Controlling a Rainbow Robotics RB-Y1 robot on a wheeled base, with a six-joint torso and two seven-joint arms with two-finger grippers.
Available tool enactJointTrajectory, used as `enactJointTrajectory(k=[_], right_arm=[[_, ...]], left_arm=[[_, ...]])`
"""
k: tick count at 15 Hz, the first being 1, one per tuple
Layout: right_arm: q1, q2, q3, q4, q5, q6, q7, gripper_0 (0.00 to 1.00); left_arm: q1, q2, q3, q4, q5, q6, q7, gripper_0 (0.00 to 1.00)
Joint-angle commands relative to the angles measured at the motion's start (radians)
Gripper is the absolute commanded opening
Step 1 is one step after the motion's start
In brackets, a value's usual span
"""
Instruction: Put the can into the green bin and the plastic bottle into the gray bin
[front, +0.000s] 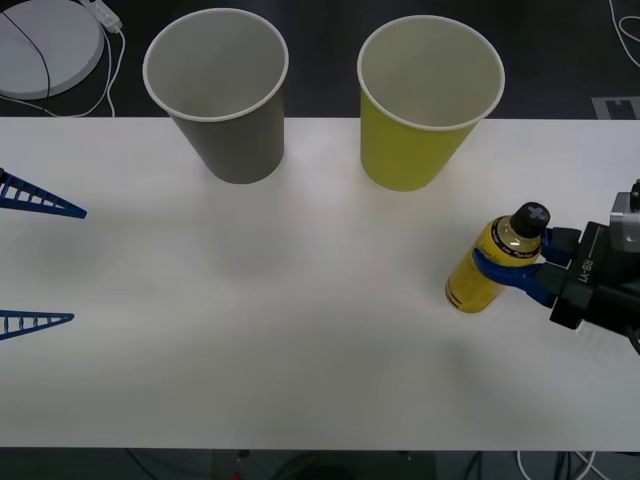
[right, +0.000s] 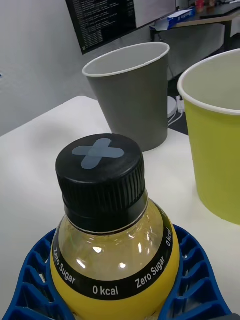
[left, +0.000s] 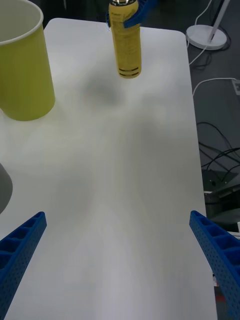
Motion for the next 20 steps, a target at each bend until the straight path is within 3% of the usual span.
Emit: enactJointTrajectory(k=[1, 9, 15, 20], right_arm=[[0.037, -0.006, -0.069, -0.081, 0.087, 0.018, -0.131, 0.0], [0.109, -0.013, -0.268, -0.328, 0.38, 0.02, -0.547, 0.0], [0.092, -0.082, -0.34, -0.491, 0.569, 0.021, -0.911, 0.0], [-0.006, -0.153, -0.34, -0.549, 0.657, 0.018, -1.162, 0.0]], left_arm=[[0.0, 0.0, 0.0, 0.0, 0.0, 0.0, 0.0, 1.0], [0.0, 0.0, 0.0, 0.0, 0.0, 0.0, 0.0, 1.0], [0.0, 0.0, 0.0, 0.0, 0.0, 0.0, 0.0, 1.0], [0.0, 0.0, 0.0, 0.0, 0.0, 0.0, 0.0, 1.0]])
